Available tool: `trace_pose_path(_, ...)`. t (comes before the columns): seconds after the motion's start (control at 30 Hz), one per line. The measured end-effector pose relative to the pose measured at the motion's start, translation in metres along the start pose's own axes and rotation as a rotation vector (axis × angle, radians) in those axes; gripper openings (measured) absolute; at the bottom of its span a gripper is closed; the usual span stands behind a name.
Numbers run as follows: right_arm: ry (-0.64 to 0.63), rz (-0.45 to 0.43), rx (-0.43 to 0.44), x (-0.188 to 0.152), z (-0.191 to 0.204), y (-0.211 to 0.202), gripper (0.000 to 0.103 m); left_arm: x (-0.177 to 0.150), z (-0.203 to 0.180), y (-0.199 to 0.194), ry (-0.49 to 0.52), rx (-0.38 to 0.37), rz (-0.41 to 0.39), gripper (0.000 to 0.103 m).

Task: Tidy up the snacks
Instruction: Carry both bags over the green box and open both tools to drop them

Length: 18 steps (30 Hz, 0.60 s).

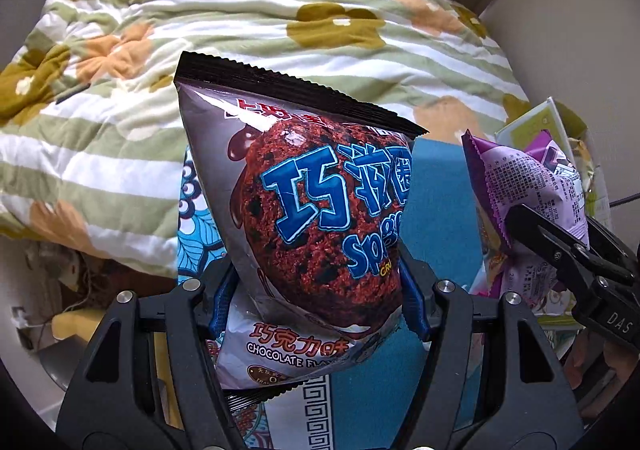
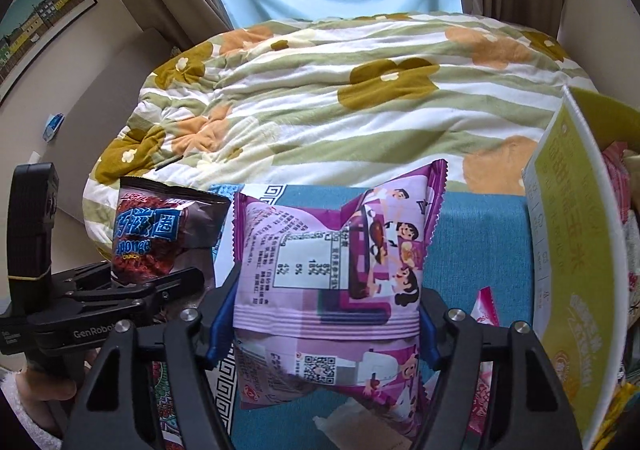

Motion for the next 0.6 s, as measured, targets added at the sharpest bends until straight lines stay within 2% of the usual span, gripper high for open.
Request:
trace_pose_path(0.23, 0.071, -0.112, 0.016, 0.014, -0.036, -0.078, 0.067, 0.020, -0.075, -0.047, 0.082, -0.031, -0.113, 0.063)
trace_pose_path(0.33, 0.077, -0.164, -0.023, 0.016, -0.062, -0.112, 0.067, 0.023, -0.117, -0.055, 0.104, -0.043, -0.142, 0.063)
trace_pose_path(0.4, 0.047, -0.204, -0.091, 0.015, -0.080, -0.134, 0.067, 0.023, -0.150, -0.057, 0.111, -0.063, -0.153, 0.063)
trace_pose_path(0.5, 0.066, -0.225, -0.083, 0.011, -0.116, -0.161, 0.067, 0.023, -0.202, -0.051, 0.133, -0.092, -0.160, 0.063)
trace_pose_path(0.6, 0.064, -0.238, -0.117, 0.005, -0.152, -0.183, 0.067, 0.022, -0.254, -0.037, 0.154, -0.121, -0.148, 0.063)
Point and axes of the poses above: each gripper's, at about its wrist camera, not at the fingertips, and y roughly the way its jaws point, z to its left, x to its top, the point moved 2 cm from there along y, roughly the way its jaws point, and after that the axes turned 5 degrees about -x, right-handed, at the moved point
